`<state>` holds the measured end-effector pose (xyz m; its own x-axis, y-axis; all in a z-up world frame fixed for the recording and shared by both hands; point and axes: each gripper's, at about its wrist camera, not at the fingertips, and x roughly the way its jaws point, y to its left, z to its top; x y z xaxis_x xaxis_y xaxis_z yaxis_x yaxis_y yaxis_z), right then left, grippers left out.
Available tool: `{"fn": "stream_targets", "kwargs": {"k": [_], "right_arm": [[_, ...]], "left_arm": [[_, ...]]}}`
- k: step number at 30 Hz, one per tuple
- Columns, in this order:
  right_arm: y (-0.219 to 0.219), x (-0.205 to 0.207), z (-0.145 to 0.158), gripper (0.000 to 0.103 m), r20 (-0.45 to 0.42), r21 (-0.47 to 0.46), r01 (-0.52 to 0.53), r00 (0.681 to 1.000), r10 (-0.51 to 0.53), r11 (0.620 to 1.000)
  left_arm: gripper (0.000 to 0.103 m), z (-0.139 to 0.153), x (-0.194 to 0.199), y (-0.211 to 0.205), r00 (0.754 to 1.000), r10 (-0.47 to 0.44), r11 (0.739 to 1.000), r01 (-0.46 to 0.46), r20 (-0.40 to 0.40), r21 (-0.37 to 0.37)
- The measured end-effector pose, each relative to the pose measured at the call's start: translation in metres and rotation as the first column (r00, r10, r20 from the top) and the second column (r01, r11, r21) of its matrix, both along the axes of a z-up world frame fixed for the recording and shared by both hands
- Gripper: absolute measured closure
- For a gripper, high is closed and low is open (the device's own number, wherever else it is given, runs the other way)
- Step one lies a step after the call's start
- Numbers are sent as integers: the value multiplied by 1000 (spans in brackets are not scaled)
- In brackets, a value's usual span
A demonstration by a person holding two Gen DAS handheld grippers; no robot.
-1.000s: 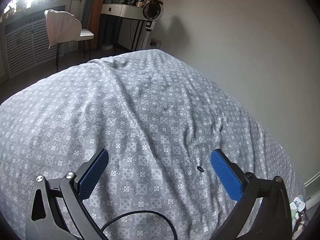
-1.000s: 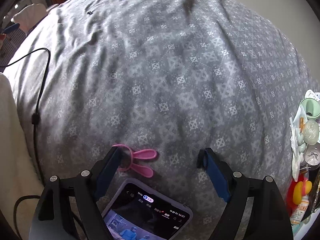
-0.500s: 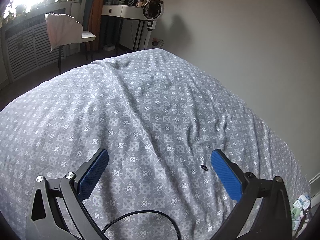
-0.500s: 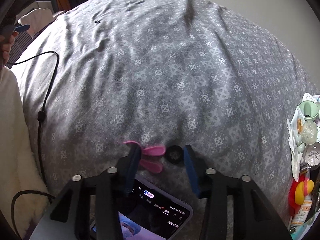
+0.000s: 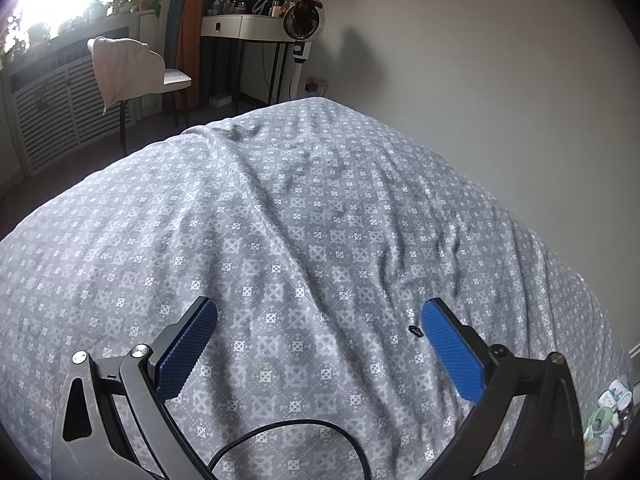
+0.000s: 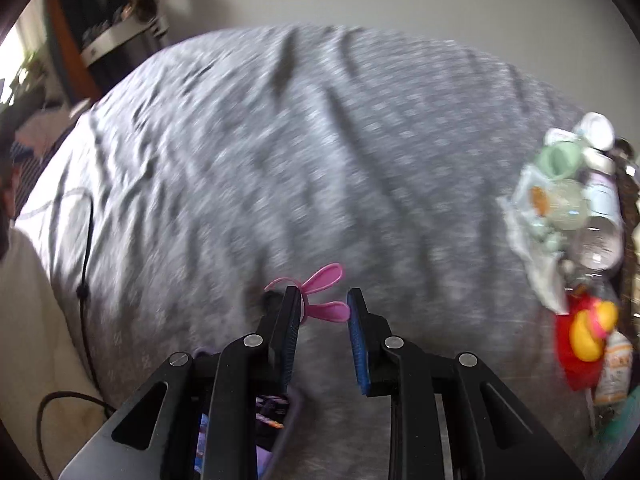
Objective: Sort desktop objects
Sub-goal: 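Carry the pink bunny clip to the item pile and lower it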
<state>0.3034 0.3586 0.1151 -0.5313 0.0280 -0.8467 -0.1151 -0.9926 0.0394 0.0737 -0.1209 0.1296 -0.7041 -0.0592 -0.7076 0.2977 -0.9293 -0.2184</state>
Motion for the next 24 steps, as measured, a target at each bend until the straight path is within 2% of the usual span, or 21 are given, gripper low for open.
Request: {"fn": "stream_targets", "kwargs": {"k": [5, 8, 13, 18, 21, 24], "right_arm": [[62, 8, 50, 83, -106, 46, 185, 978, -179, 982], [108, 19, 80, 83, -161, 81, 308, 943, -293, 948], [171, 34, 108, 83, -219, 155, 480, 869, -444, 863], [217, 47, 128, 83, -252, 137, 595, 794, -553, 792], [232, 49, 133, 83, -257, 146, 628, 770, -584, 764], [240, 51, 134, 83, -250, 148, 642, 760, -599, 753]], "left_arm": [[0, -1, 0, 1, 1000, -5, 1000, 5, 3, 2], [0, -1, 0, 0, 1000, -2, 1000, 2, 3, 9], [0, -3, -1, 1, 1000, -4, 1000, 4, 12, 10], [0, -3, -2, 4, 1000, -10, 1000, 10, 16, -4], [0, -3, -2, 3, 1000, -9, 1000, 9, 18, -4], [0, -3, -2, 2, 1000, -8, 1000, 8, 17, -2]]}}
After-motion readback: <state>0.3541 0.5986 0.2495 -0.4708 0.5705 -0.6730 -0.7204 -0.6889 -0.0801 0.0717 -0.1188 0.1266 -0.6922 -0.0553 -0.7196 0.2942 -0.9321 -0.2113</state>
